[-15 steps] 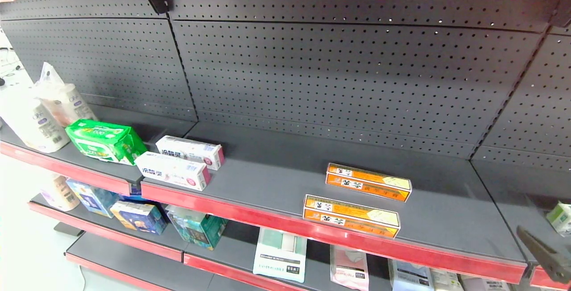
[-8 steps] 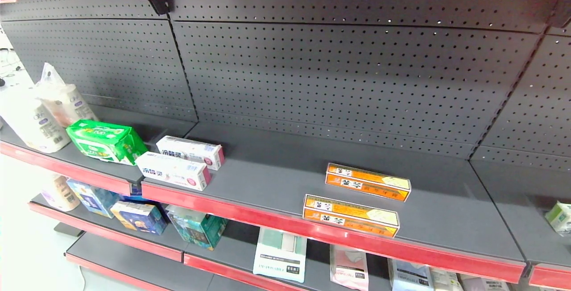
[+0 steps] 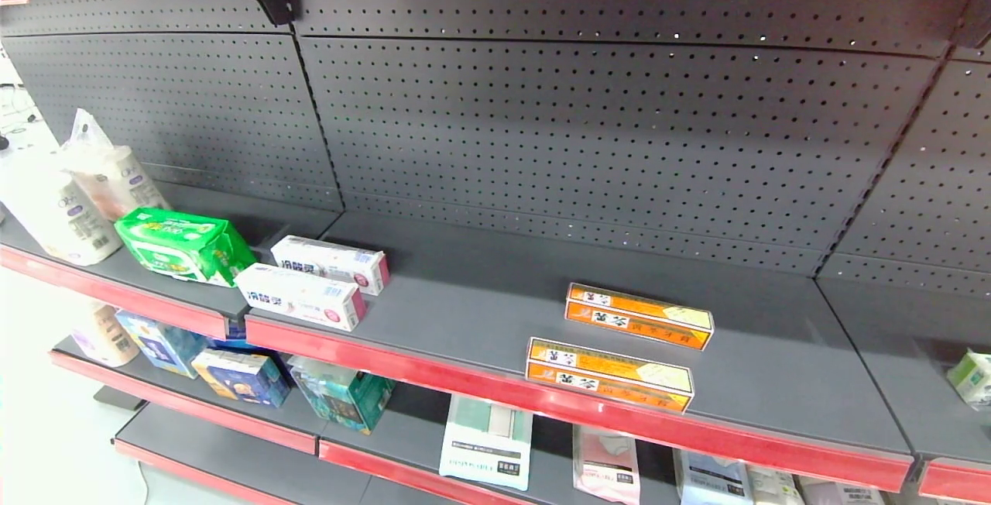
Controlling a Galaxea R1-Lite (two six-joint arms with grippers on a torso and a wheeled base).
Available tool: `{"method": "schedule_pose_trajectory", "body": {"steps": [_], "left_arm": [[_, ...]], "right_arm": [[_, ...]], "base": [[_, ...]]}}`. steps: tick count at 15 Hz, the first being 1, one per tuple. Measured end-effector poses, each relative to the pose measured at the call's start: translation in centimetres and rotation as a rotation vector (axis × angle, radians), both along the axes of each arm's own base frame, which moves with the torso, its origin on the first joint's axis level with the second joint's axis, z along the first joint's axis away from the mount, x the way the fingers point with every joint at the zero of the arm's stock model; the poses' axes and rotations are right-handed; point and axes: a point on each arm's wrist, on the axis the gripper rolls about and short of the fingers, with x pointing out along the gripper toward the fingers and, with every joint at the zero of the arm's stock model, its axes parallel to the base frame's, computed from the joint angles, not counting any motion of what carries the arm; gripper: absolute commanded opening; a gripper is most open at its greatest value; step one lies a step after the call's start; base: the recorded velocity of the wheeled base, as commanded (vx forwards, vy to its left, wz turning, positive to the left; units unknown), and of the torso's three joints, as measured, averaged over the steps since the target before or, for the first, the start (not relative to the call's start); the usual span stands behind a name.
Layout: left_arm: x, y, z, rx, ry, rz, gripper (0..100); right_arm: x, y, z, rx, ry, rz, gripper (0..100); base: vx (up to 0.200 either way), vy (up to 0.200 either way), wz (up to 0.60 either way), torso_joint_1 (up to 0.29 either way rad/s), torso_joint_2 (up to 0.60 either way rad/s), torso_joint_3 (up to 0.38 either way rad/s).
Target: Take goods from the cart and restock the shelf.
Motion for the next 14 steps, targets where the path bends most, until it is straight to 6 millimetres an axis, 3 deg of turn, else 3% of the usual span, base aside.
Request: {"method": "schedule_pose_trajectory", "body": {"steps": [5, 14], "left_arm": [[0.00, 0.00, 0.00, 0.001, 0.000, 0.000, 100], [0.00, 0.00, 0.00, 0.001, 0.000, 0.000, 100]], "right_arm": [[-0.02, 0.00, 0.01, 0.010, -0.004, -0.001, 100], [-0.01, 0.00, 0.01, 0.003, -0.003, 0.000, 100]], "base": [[0.000, 0.000, 0.00, 0.000, 0.00, 0.000], [0.000, 0.000, -0.60, 0.003, 0.00, 0.002]]}}
